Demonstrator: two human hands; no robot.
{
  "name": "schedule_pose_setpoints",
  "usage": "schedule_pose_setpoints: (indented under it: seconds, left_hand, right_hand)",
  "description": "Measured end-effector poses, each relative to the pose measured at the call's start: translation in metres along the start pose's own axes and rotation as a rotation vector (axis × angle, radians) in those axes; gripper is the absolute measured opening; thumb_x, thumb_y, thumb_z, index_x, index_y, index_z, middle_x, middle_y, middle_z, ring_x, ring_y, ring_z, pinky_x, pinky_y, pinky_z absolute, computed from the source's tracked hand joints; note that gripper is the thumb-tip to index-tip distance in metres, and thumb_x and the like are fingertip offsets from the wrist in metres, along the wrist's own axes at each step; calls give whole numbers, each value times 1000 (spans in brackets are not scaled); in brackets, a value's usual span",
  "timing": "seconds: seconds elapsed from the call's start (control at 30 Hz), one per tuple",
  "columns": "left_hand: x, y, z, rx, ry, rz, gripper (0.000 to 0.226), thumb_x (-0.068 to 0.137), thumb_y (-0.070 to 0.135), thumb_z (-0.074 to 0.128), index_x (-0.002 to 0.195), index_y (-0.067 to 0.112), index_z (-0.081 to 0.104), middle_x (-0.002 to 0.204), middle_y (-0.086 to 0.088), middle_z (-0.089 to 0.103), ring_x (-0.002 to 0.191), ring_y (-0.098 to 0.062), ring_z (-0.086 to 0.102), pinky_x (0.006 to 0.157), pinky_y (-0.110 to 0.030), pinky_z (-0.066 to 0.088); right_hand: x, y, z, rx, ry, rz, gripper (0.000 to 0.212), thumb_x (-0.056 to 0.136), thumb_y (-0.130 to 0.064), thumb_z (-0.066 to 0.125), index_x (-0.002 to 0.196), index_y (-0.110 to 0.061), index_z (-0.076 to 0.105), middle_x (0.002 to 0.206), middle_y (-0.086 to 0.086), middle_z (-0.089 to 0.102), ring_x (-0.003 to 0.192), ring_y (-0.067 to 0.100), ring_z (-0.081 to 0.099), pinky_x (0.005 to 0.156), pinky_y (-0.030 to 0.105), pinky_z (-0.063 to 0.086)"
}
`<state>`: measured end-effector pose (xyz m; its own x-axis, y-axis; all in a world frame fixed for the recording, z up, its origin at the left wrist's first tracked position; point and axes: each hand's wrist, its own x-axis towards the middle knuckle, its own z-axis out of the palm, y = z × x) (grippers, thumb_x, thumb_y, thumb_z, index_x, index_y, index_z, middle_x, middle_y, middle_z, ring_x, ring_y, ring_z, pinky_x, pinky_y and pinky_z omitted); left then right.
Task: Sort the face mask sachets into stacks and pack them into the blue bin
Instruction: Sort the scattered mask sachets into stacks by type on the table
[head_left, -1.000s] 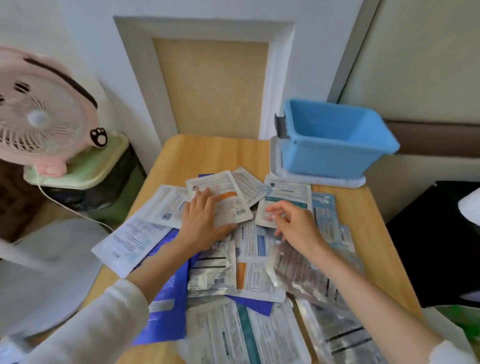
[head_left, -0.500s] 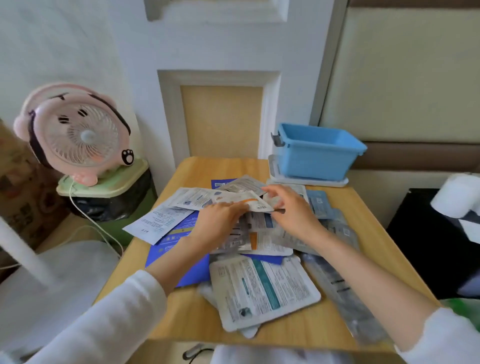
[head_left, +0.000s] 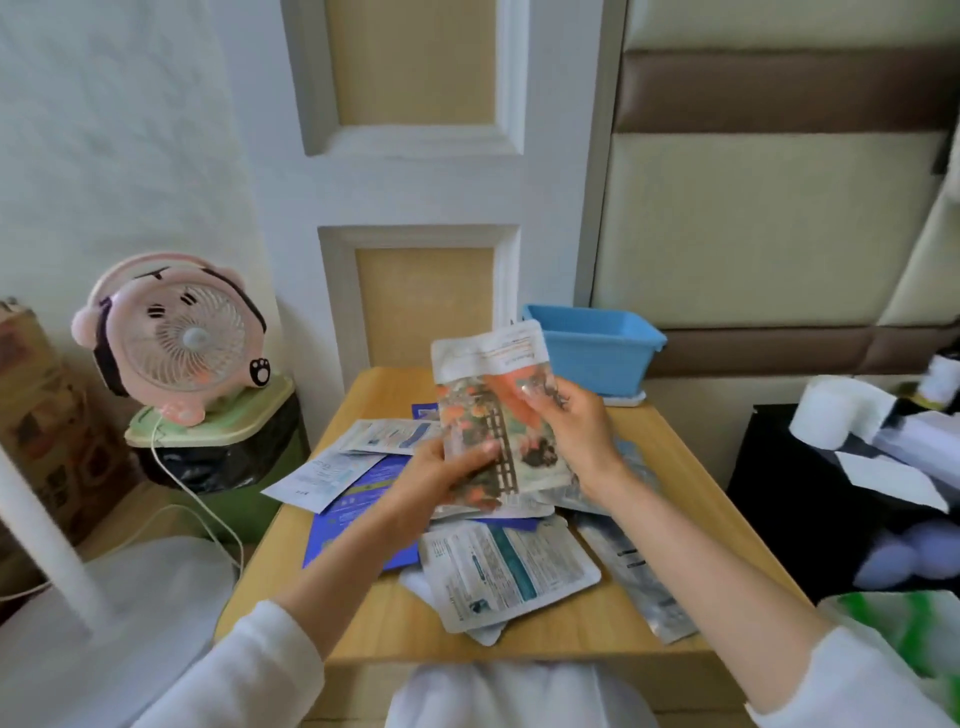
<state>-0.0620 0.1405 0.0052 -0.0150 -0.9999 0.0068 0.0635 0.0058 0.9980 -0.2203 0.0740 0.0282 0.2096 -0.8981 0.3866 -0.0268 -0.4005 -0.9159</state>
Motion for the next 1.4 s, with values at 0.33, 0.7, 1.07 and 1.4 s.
schedule_pose_setpoints:
  seconds: [0.33,0.7,1.07,1.4]
  left_hand:
    - [14,-3,28,128,-56,112,27,95,37,46,115,25,58,109,9,66,99,-5,63,73,-9,48]
    - [38,-8,-87,-373,-161,-283,101,63,84,34,129,12,57,113,-10,68,101,-25,66,92,-38,49]
    - [31,-42,-86,408,476,-199,37,82,25,70,112,9,55,103,-11,68,87,-23,65,84,-39,52]
    - [35,-112,-81,1576,104,101,71,91,70,7,148,29,22,154,1,22,140,-27,28,110,-42,1]
  right_hand:
    - [7,27,-34,371,-172,361,28,79,2,66,105,-3,58,96,11,68,83,23,68,72,33,57]
    - [86,31,7,9,-777,430,45,74,18,59,110,-9,55,82,7,72,77,20,69,66,31,55]
    - [84,83,34,-512,-237,158,16,90,-8,57,103,-17,61,108,3,65,95,15,61,73,21,48]
    - [85,140,-30,-965,-259,167,69,86,-34,64,145,-24,30,156,6,20,143,27,16,115,41,16]
